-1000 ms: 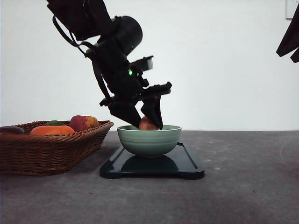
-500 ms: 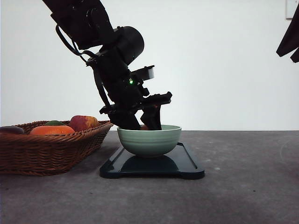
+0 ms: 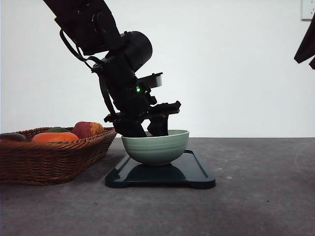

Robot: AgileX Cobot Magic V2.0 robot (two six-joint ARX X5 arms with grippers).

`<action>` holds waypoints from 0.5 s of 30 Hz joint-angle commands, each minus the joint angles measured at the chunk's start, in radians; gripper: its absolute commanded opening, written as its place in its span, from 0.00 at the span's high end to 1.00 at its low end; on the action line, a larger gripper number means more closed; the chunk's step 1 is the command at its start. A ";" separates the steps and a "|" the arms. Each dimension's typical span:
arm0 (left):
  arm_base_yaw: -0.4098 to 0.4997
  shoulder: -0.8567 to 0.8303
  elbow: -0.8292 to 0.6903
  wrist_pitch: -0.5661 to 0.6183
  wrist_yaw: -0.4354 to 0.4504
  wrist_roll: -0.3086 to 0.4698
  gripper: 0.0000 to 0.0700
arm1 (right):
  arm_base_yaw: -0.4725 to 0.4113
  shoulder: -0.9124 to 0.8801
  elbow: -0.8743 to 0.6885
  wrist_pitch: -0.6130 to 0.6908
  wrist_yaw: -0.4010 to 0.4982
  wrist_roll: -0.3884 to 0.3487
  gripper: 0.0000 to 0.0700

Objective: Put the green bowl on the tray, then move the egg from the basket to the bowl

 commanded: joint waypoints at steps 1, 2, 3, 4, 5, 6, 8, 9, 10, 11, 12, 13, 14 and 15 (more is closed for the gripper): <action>-0.008 0.032 0.026 0.006 -0.004 0.014 0.67 | 0.005 0.005 0.005 0.006 0.000 0.010 0.73; -0.008 0.034 0.026 0.005 -0.004 0.014 0.67 | 0.005 0.005 0.005 0.006 0.000 0.010 0.73; -0.008 0.036 0.026 0.004 -0.004 0.014 0.67 | 0.005 0.005 0.005 0.006 0.000 0.010 0.73; -0.009 0.037 0.026 0.002 -0.004 0.014 0.67 | 0.005 0.005 0.005 0.006 0.000 0.010 0.73; -0.009 0.037 0.026 0.000 -0.004 0.014 0.67 | 0.005 0.005 0.005 0.006 0.000 0.010 0.73; -0.009 0.037 0.026 -0.001 -0.004 0.014 0.67 | 0.005 0.005 0.005 0.006 0.000 0.010 0.73; -0.010 0.037 0.026 -0.004 -0.004 0.014 0.67 | 0.005 0.005 0.005 0.006 0.000 0.010 0.73; -0.010 0.037 0.026 -0.006 -0.004 0.013 0.67 | 0.005 0.005 0.005 0.006 0.000 0.010 0.73; -0.010 0.037 0.026 -0.010 -0.004 0.013 0.67 | 0.005 0.005 0.005 0.006 0.000 0.010 0.73; -0.010 0.037 0.026 -0.014 -0.004 0.013 0.67 | 0.005 0.005 0.005 0.006 0.000 0.010 0.73; -0.010 0.037 0.026 -0.018 -0.004 0.013 0.67 | 0.005 0.005 0.005 0.006 0.000 0.010 0.73; -0.010 0.037 0.026 -0.021 -0.004 0.013 0.66 | 0.005 0.005 0.005 0.006 0.000 0.010 0.73; -0.010 0.037 0.026 -0.023 -0.004 0.013 0.64 | 0.005 0.005 0.005 0.006 0.000 0.010 0.73; -0.010 0.037 0.026 -0.023 -0.004 0.013 0.61 | 0.005 0.005 0.005 0.006 0.000 0.010 0.73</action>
